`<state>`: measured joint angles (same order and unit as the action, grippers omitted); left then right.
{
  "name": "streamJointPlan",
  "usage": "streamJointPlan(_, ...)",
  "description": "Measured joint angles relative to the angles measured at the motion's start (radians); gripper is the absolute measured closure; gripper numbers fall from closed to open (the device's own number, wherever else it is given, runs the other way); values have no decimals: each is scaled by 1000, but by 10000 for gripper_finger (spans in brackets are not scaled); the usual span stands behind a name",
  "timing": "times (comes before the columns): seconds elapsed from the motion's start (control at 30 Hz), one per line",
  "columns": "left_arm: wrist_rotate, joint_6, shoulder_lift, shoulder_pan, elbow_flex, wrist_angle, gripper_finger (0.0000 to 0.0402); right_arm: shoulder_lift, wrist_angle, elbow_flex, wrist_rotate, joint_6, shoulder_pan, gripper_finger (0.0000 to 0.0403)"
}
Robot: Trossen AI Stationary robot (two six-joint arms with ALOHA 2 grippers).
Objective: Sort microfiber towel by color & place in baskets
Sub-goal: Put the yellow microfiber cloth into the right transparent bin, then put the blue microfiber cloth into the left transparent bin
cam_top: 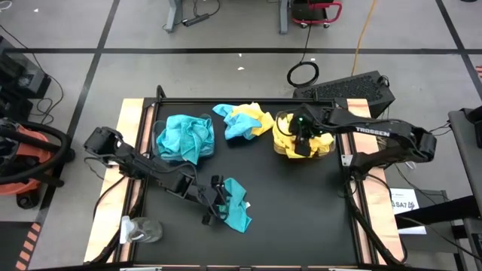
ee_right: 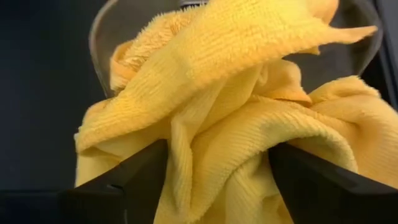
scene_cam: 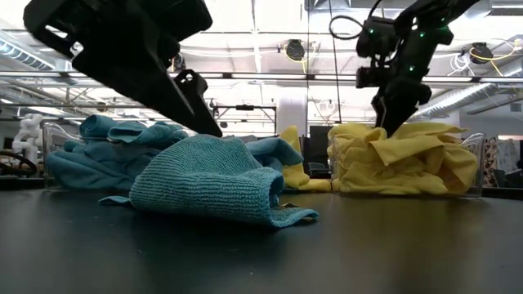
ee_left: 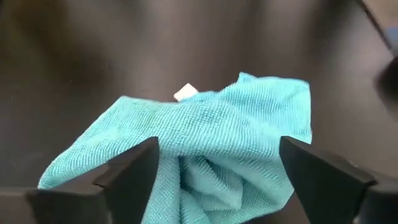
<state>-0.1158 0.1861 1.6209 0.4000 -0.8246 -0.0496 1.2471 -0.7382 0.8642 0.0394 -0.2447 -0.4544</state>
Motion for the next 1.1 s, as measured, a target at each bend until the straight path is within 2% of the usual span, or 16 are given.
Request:
streamJointPlan(0.2, -1, 19, 59, 0, 0, -51, 33, -57, -6, 1, 4, 13, 14, 112)
streamJointPlan(0.47, -85, 57, 143, -5, -1, -49, 32, -126, -1, 2, 6, 36, 45, 117)
streamJointPlan(0.57, -103, 71, 159, -8, -1, -40, 43, -147, 1, 2, 6, 52, 55, 117)
streamJointPlan(0.67, -107, 71, 174, -7, -2, -45, 75, -166, 1, 2, 7, 71, 67, 117)
streamJointPlan(0.77, -107, 71, 187, -8, -3, -51, 123, -181, 1, 3, 7, 85, 81, 117)
streamJointPlan(1.1, -106, 35, 192, -8, -4, -46, 330, -212, 1, 3, 7, 138, 128, 117)
